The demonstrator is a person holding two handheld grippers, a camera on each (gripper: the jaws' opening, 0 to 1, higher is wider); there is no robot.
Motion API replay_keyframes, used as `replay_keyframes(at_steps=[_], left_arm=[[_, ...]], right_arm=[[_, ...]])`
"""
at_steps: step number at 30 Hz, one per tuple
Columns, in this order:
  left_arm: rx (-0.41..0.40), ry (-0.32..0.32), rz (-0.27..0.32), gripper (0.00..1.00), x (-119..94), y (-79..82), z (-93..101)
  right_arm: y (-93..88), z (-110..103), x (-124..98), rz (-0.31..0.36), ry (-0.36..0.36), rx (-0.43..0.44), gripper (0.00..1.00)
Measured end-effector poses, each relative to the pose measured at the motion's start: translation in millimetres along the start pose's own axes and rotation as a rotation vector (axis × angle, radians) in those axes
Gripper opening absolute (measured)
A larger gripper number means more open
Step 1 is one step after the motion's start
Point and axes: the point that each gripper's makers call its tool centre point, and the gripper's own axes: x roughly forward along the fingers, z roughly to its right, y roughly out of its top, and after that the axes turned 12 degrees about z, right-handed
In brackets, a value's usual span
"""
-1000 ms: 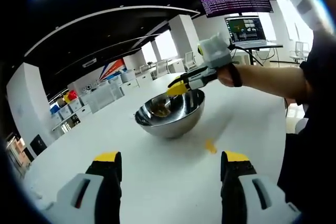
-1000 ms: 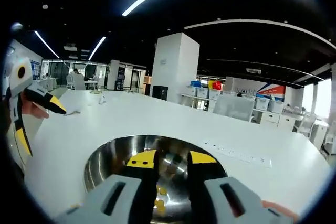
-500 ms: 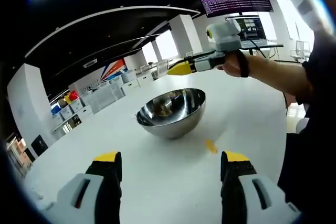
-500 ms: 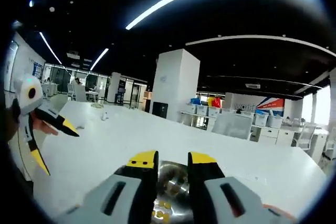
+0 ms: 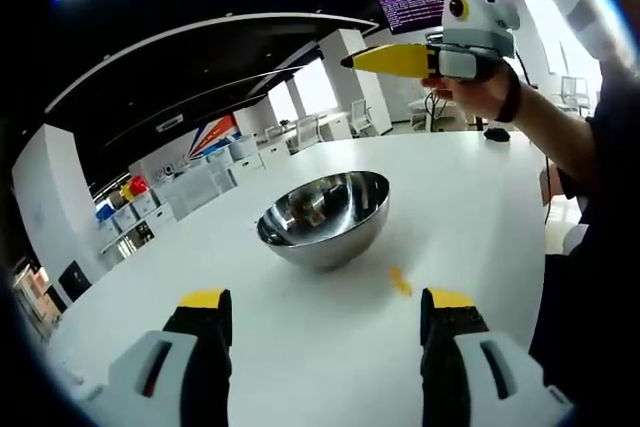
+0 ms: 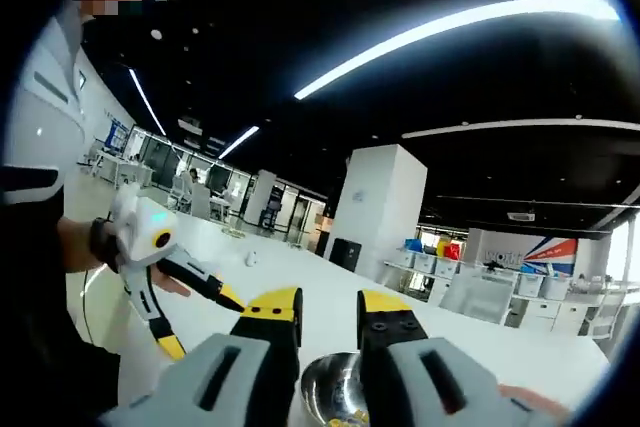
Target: Pick up the QQ candy scattered on the table and place it into the stainless steel bowl on the table
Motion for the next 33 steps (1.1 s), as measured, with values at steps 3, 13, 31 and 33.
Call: replay_keyframes(at_steps=[3,13,31,33], left_arm=[[0.007,0.012,-0.006,0.77,-1,-0.7,-3.6],[-0.001,0.0,-0.006,0.77,2,-3.0,0.2],[-0.012,-0.011,-0.015,0.76,2,-8.9,4.2],[-0.012,-0.015,-0.014,0.76,3,-8.8,4.9]], right_arm=[[-11.9,-15,-9,-0.026,0.017,0.055,0.2],[-124.7,-71,-47,-0.26,0.046,0.219,0.16],[-204.8,-79,-57,-0.428,0.016,0.275,0.12],[-206.3,-81,-58,-0.434,0.017,0.276,0.12]])
